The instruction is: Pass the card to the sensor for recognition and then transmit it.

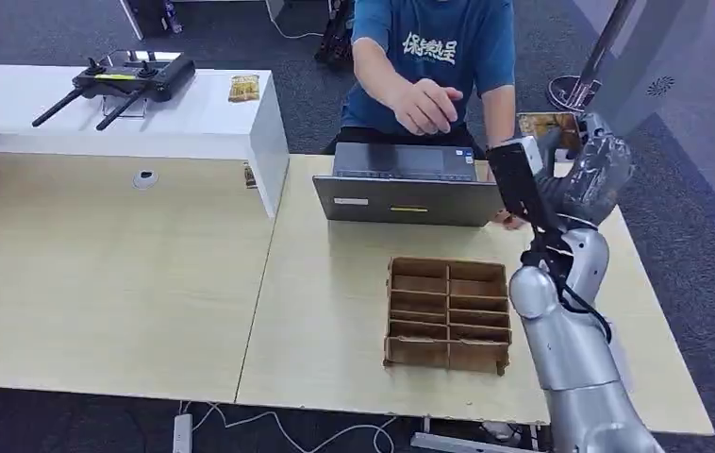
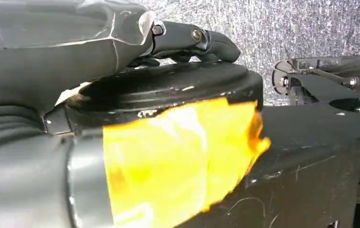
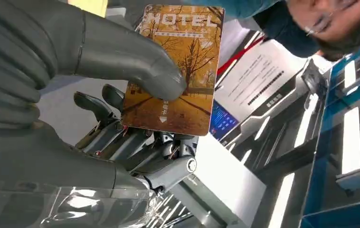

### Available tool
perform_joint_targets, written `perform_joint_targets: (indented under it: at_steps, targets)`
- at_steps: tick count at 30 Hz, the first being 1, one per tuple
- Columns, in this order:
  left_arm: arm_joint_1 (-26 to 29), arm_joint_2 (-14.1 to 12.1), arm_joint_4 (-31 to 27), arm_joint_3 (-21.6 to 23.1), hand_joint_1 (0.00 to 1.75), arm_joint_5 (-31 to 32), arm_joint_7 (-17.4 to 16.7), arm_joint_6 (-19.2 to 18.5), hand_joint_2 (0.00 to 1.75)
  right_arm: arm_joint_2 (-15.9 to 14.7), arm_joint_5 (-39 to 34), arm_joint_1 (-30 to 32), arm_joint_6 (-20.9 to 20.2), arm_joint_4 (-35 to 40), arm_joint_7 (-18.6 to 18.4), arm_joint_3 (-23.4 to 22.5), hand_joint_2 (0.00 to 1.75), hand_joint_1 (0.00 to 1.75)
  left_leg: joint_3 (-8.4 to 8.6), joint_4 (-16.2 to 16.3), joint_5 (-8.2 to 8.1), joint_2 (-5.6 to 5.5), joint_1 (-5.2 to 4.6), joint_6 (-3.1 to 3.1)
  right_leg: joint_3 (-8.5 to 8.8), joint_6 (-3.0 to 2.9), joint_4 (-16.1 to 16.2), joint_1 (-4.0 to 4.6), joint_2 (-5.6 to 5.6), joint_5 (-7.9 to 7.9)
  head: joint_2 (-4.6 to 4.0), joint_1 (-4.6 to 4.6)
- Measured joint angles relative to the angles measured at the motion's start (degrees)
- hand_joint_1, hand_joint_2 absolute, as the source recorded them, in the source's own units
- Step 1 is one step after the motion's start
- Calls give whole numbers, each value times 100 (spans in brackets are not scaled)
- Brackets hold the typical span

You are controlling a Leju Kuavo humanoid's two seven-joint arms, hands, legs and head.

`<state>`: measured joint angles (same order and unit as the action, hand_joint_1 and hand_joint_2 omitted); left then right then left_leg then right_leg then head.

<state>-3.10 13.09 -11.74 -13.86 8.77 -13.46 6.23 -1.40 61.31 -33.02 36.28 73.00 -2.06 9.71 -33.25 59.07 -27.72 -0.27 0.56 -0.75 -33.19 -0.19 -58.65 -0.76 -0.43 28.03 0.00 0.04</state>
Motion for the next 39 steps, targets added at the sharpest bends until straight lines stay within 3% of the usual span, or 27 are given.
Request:
perform_joint_targets:
  at_steps: [10, 27, 28, 29, 30, 39]
  targets:
    - [-15, -2, 0, 170, 0, 192, -122, -52, 0, 326, 284, -931, -273, -759, -356, 387, 175, 175, 0, 0, 4, -2, 1, -5, -3, -3, -3, 1, 0, -2, 0, 0]
    - [-27, -7, 0, 310, 0, 295, -192, -81, 0, 658, 642, -1468, -472, -1711, -669, 636, 175, 175, 0, 0, 4, -5, 0, -6, -3, -3, -3, 0, -1, -2, 0, -2]
    - [-27, -7, 0, 312, 0, 295, -192, -81, 0, 667, 642, -1478, -472, -1748, -669, 640, 175, 161, 0, 0, 4, -5, 1, -6, -3, -3, -3, 1, -1, -2, 0, 0]
    - [-26, -7, 0, 312, 0, 295, -192, -81, 0, 678, 642, -1491, -472, -1781, -680, 647, 175, 21, 0, 0, 4, -5, 0, -6, -3, -3, -3, 0, -1, -2, 2, 0]
    - [-27, -7, 0, 315, 0, 297, -194, -81, 0, 682, 642, -1497, -472, -1812, -686, 651, 175, 0, 0, 0, 4, -5, 1, -6, -2, -3, -3, 0, -1, -2, 0, -2]
    - [-27, -7, 0, 321, 0, 306, -195, -79, 0, 712, 634, -1502, -470, -1947, -684, 658, 175, 0, 0, 1, 4, -5, 0, -6, -2, -3, -2, 0, -1, -2, 0, 0]
